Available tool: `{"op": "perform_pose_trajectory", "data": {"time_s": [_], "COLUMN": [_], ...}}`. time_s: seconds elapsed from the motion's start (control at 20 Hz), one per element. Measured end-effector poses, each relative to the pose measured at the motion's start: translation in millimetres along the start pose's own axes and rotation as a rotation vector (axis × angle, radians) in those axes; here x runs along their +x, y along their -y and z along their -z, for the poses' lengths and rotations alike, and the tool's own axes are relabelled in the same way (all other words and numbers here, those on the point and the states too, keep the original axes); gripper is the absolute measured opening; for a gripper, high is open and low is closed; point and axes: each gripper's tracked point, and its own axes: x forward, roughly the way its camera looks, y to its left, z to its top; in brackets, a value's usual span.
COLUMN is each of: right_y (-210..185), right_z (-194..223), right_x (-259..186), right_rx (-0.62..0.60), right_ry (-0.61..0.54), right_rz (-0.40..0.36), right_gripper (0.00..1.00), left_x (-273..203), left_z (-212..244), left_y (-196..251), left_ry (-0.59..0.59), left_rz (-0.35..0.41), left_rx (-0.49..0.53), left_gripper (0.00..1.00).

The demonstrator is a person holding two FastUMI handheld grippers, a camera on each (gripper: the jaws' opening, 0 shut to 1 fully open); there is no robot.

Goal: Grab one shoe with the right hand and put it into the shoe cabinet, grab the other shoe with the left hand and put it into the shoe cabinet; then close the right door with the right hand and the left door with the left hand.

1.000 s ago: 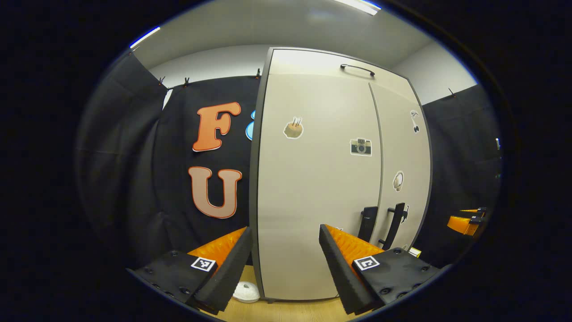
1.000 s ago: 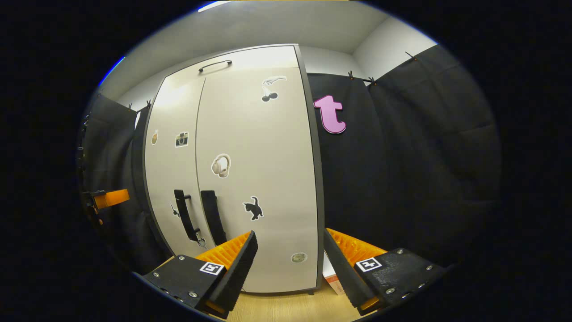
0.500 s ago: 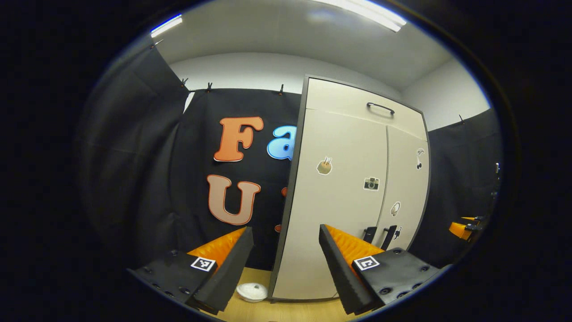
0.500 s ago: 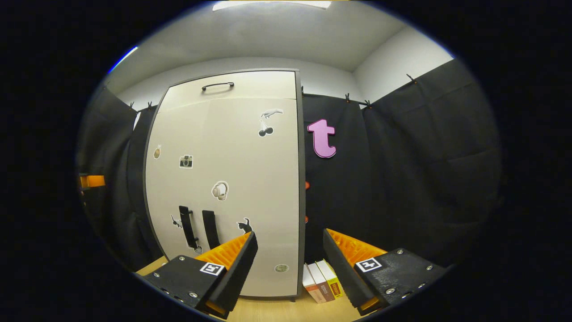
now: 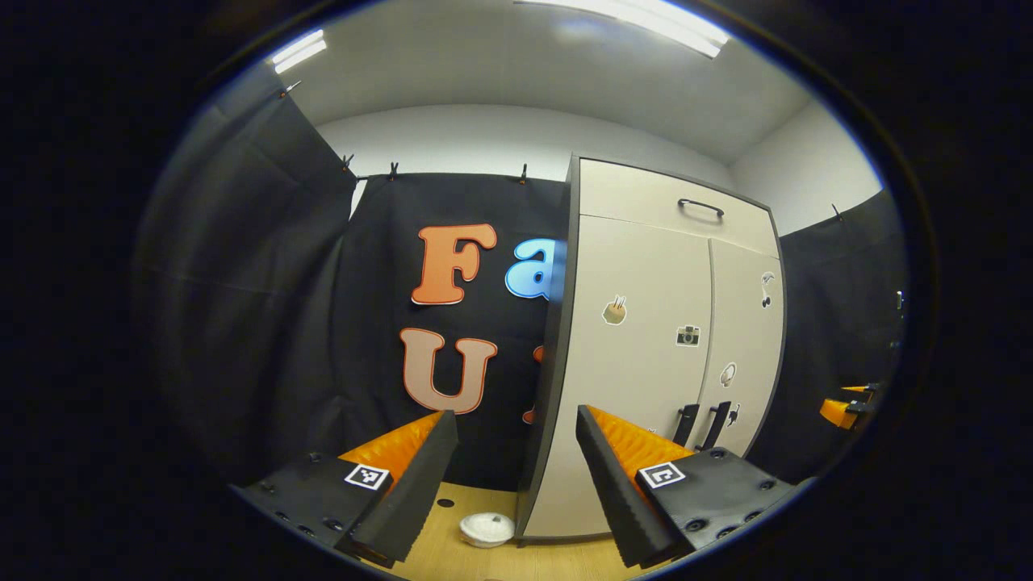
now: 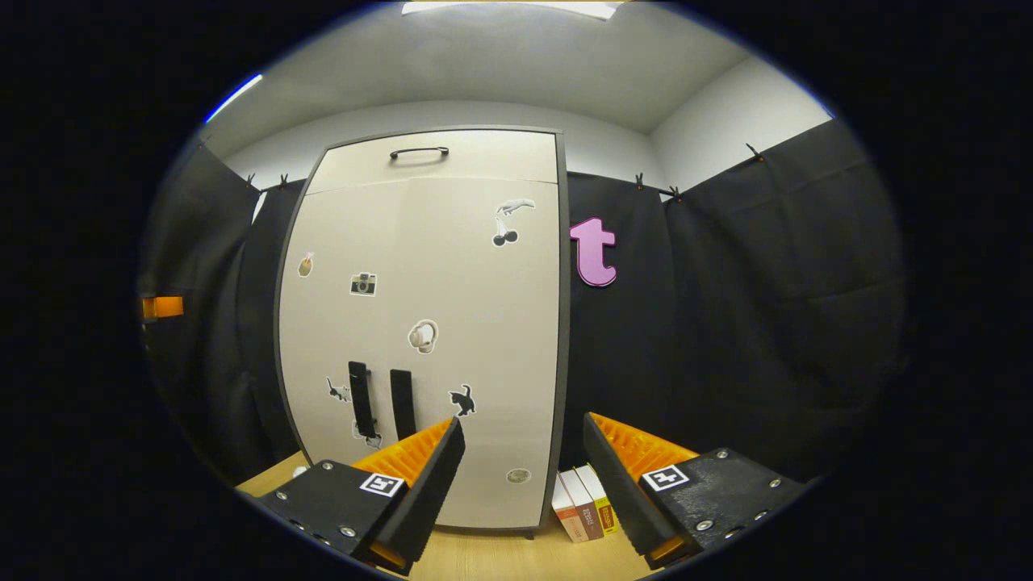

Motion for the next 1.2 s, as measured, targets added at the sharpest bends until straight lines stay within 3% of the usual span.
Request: {"op": "perform_pose_trajectory", "data": {"time_s": [0.45, 1.2], "right_y": [-3, 36], "right_z": [9, 19], "right_x": [4, -12], "right_rx": [-0.023, -0.023], "right_ry": [-0.021, -0.03], "right_rz": [-0.003, 0.057], "right_gripper": [0.92, 0.92], "left_x": [-3, 9], "left_z": [-9, -1], "left_y": [-17, 30], "left_ry": [0.019, 0.011], "left_rz": [-0.025, 0.04], "left_rx": [0.003, -0.016], "left_gripper": [0.99, 0.96]}}
